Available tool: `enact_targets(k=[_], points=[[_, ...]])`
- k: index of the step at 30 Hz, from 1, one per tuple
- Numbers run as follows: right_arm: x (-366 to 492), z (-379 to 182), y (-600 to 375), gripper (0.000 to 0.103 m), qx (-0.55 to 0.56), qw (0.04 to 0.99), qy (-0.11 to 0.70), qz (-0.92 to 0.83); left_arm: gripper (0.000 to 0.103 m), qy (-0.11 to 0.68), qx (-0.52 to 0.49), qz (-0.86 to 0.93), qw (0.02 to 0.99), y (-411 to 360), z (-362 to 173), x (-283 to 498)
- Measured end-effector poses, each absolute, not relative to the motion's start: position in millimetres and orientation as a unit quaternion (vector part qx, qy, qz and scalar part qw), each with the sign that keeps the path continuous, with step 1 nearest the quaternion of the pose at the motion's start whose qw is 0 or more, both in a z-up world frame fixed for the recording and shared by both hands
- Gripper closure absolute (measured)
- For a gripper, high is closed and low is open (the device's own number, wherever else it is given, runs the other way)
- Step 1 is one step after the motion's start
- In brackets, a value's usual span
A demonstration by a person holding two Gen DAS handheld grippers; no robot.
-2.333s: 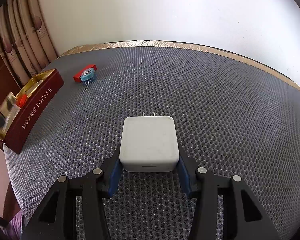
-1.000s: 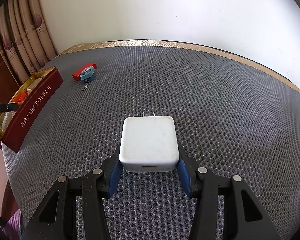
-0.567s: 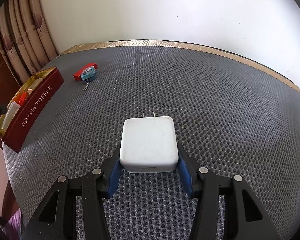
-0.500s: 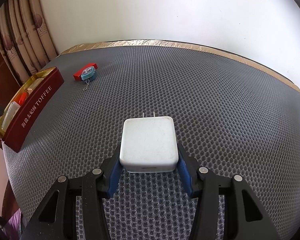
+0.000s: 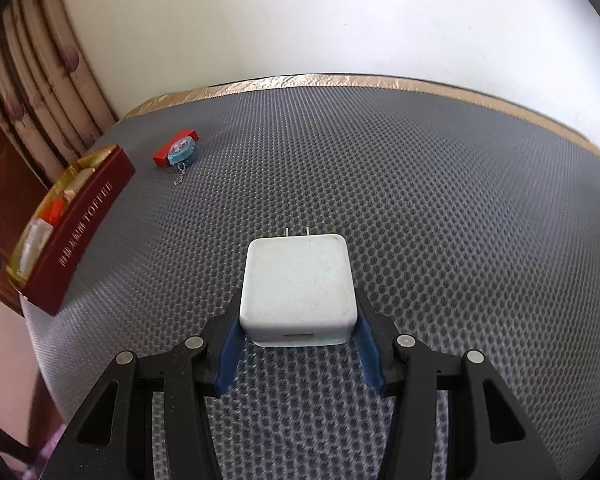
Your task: Organize rigid objects
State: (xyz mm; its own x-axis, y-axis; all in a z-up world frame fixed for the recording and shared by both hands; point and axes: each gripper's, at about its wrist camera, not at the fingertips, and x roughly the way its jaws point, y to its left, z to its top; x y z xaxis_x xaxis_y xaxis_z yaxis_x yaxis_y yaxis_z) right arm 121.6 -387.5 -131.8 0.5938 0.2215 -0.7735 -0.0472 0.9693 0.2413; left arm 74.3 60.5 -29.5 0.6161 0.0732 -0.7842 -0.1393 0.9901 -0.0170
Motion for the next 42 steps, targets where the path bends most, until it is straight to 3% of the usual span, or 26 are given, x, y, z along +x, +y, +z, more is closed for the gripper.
enact_targets(k=[19, 20, 22, 30, 34, 36, 38, 42], points=[[98, -82, -332, 0.056, 0.087, 0.890, 0.434, 0.112, 0.078, 0.438, -0.060, 0.050, 0.896, 70, -33, 74], [99, -74, -325, 0.058, 0.090, 0.890, 0.429, 0.125, 0.078, 0.439, -0.064, 0.050, 0.895, 71, -33, 74], [103, -56, -308, 0.074, 0.093, 0.891, 0.416, 0.157, 0.078, 0.441, -0.068, 0.049, 0.894, 73, -34, 75], [126, -22, -228, 0.075, -0.011, 0.895, 0.399, 0.198, 0.077, 0.454, -0.077, 0.043, 0.887, 76, -39, 76], [120, -48, -239, 0.063, -0.034, 0.889, 0.425, 0.167, 0.077, 0.452, -0.078, 0.042, 0.888, 76, -40, 77], [125, -61, -243, 0.050, -0.024, 0.881, 0.441, 0.169, 0.077, 0.460, -0.081, 0.037, 0.883, 76, -44, 79], [131, -67, -243, 0.021, -0.032, 0.882, 0.441, 0.164, 0.076, 0.463, -0.084, 0.034, 0.882, 77, -45, 79], [143, -82, -231, 0.019, -0.077, 0.867, 0.452, 0.193, 0.075, 0.464, -0.080, 0.035, 0.882, 75, -45, 79]])
